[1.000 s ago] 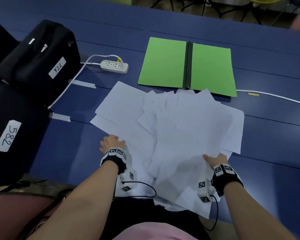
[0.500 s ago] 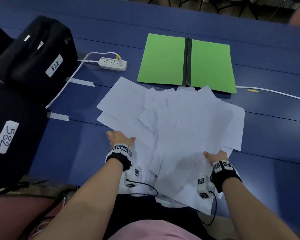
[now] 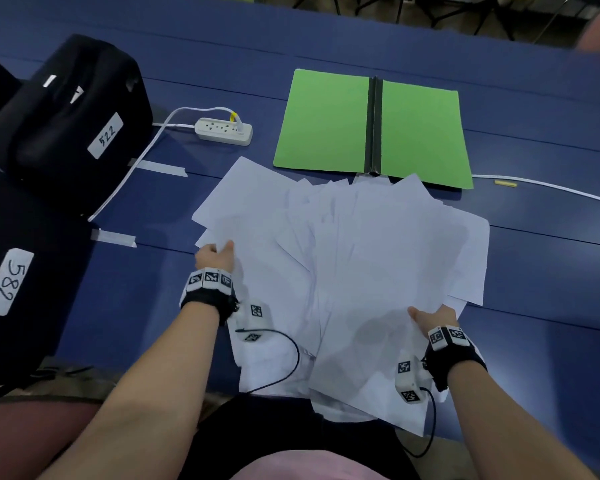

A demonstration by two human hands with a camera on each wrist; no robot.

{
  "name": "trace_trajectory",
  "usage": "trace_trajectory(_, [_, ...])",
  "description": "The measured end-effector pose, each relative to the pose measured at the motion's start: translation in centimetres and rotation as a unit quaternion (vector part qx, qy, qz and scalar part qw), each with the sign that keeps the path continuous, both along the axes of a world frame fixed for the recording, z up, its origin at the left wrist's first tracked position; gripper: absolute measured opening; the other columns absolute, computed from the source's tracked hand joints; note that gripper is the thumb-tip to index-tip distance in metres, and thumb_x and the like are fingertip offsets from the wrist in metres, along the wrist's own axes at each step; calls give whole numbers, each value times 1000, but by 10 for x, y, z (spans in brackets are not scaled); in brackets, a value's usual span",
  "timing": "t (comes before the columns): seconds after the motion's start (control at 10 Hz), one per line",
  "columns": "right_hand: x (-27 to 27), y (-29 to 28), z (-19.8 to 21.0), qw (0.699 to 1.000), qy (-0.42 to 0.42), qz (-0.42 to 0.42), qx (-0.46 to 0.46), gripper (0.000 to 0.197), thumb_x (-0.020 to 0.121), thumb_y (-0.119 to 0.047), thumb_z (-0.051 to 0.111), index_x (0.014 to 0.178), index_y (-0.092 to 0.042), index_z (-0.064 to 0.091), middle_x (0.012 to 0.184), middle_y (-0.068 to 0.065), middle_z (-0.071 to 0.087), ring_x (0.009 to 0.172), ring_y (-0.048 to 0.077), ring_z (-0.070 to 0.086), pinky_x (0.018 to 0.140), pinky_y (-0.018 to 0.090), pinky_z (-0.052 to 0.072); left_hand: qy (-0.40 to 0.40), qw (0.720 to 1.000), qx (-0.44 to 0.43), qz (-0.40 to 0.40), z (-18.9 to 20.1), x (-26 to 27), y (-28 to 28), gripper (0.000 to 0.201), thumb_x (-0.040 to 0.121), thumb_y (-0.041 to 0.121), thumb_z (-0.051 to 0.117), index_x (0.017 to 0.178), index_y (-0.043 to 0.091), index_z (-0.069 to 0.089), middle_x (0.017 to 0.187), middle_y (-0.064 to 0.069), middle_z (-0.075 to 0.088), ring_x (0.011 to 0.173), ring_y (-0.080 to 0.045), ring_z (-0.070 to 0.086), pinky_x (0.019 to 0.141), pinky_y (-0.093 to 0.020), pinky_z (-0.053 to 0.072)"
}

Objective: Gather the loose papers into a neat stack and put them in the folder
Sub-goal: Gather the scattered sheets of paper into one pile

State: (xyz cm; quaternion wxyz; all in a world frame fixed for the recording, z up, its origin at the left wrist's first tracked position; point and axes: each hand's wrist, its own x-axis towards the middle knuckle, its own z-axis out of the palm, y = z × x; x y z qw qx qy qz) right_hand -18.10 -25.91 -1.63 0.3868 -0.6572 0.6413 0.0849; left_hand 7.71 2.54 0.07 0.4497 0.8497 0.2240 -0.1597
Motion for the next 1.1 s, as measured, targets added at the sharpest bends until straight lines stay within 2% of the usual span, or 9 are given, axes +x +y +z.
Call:
trace_trajectory(0.1, [0, 1, 2, 1000, 3, 2, -2, 47, 82, -17, 70, 119, 8, 55, 121, 26, 61, 112, 41, 57, 92, 41, 47, 81, 996, 27, 17, 9, 20, 5, 29, 87, 34, 55, 97, 7, 59, 98, -11, 57, 80, -30, 57, 78, -31, 39])
trace_trajectory(0.2, [2, 1, 3, 1000, 7, 2, -3, 53, 82, -17, 70, 123, 10, 52, 126, 26, 57, 117, 42, 54, 97, 42, 45, 147, 986, 73, 12, 4, 28, 1, 65, 76, 42, 57, 130, 9, 45, 133, -9, 47, 113, -34, 52, 91, -34, 39])
trace_trajectory(0.3, [3, 2, 4, 1000, 7, 1, -4, 53, 82, -18, 71, 123, 10, 52, 126, 26, 57, 116, 42, 55, 97, 44, 46, 142, 990, 5, 9, -29, 34, -9, 88, 63, 44, 70, 138, 4, 45, 146, -19, 42, 133, -38, 42, 110, -49, 37])
trace_trajectory(0.5, [2, 2, 3, 1000, 3, 4, -3, 48, 82, -18, 70, 121, 7, 56, 123, 25, 60, 113, 41, 57, 95, 43, 48, 164, 985, -45, 35, -1, 17, -26, 76, 80, 30, 68, 142, 0, 36, 148, -20, 38, 135, -36, 41, 97, -39, 41])
trace_trajectory(0.6, [2, 1, 4, 1000, 5, -3, 2, 50, 83, -17, 70, 122, 9, 53, 124, 26, 59, 115, 42, 56, 95, 43, 47, 155, 986, -60, -4, 16, 7, -30, 61, 87, 25, 64, 139, 0, 43, 122, -9, 51, 104, -25, 50, 64, -20, 39])
trace_trajectory(0.8, [2, 0, 3, 1000, -1, -9, 4, 49, 82, -17, 70, 121, 8, 54, 123, 26, 59, 114, 41, 56, 94, 42, 47, 82, 996, -37, -12, 26, 9, -39, 30, 82, 20, 64, 67, 13, 40, 66, 1, 41, 83, -24, 48, 66, -28, 40])
trace_trajectory(0.9, [1, -1, 2, 1000, -3, -9, 2, 48, 82, -18, 71, 120, 7, 56, 121, 25, 61, 112, 41, 57, 93, 41, 48, -33, 997, -17, -63, 42, 8, -40, 13, 87, 19, 60, 92, 7, 60, 95, -7, 64, 97, -29, 57, 78, -27, 41])
trace_trajectory(1.0, [2, 0, 2, 1000, -6, -9, 1, 45, 81, -17, 71, 118, 6, 58, 119, 24, 62, 111, 40, 58, 94, 41, 49, -173, 972, -6, -160, 66, 8, -40, 31, 93, 26, 52, 122, 13, 55, 122, -7, 63, 113, -30, 57, 88, -28, 40])
trace_trajectory(1.1, [1, 0, 2, 1000, -14, -7, 5, 43, 80, -16, 71, 116, 4, 59, 118, 23, 64, 110, 39, 60, 94, 41, 49, -291, 936, -43, -194, 100, 7, -40, 34, 94, 35, 49, 121, 14, 53, 109, -6, 67, 101, -31, 60, 89, -37, 49])
